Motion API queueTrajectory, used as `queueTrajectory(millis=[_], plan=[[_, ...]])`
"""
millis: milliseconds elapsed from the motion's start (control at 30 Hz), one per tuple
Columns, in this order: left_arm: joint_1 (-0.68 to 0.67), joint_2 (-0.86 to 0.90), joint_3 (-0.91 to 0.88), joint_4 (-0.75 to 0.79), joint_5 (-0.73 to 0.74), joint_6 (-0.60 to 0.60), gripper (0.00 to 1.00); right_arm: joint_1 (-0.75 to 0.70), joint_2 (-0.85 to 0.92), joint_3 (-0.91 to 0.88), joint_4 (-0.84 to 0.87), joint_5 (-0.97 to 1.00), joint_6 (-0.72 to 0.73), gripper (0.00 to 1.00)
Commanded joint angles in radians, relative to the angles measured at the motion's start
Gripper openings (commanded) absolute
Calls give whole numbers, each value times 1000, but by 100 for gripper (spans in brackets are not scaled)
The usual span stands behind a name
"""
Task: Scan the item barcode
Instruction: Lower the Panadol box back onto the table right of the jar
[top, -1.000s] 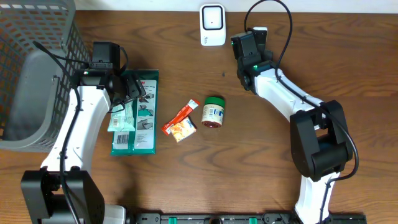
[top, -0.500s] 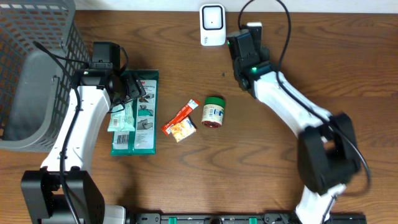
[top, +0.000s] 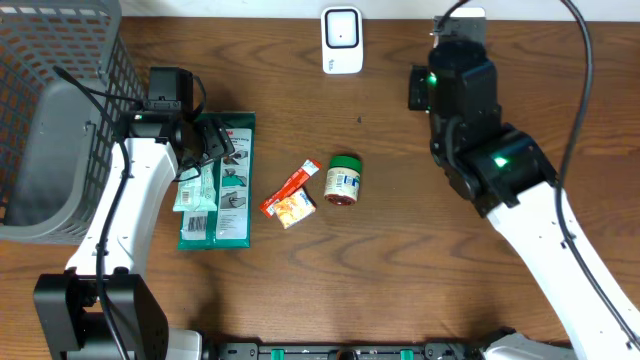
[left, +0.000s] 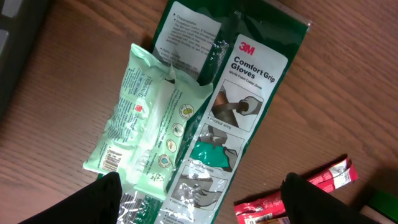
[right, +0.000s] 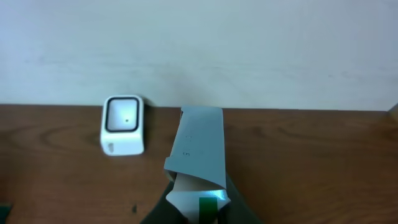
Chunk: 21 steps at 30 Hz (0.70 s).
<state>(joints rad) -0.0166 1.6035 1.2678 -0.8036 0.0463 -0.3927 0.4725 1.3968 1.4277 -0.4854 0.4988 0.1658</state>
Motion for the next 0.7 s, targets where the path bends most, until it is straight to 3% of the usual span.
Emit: queueTrajectory(millis=[0, 233, 400, 667], plan=[[3, -11, 14, -3, -8, -1, 83, -13, -60, -48, -38, -137, -40, 7], [3, -11, 14, -3, -8, -1, 83, -98, -53, -229, -196, -316, 110, 11], [3, -11, 14, -3, -8, -1, 83, -134, -15, -393, -157, -383, 127, 12], [3, -11, 14, -3, -8, -1, 83, -135, 84, -505, -49, -393, 126, 22]])
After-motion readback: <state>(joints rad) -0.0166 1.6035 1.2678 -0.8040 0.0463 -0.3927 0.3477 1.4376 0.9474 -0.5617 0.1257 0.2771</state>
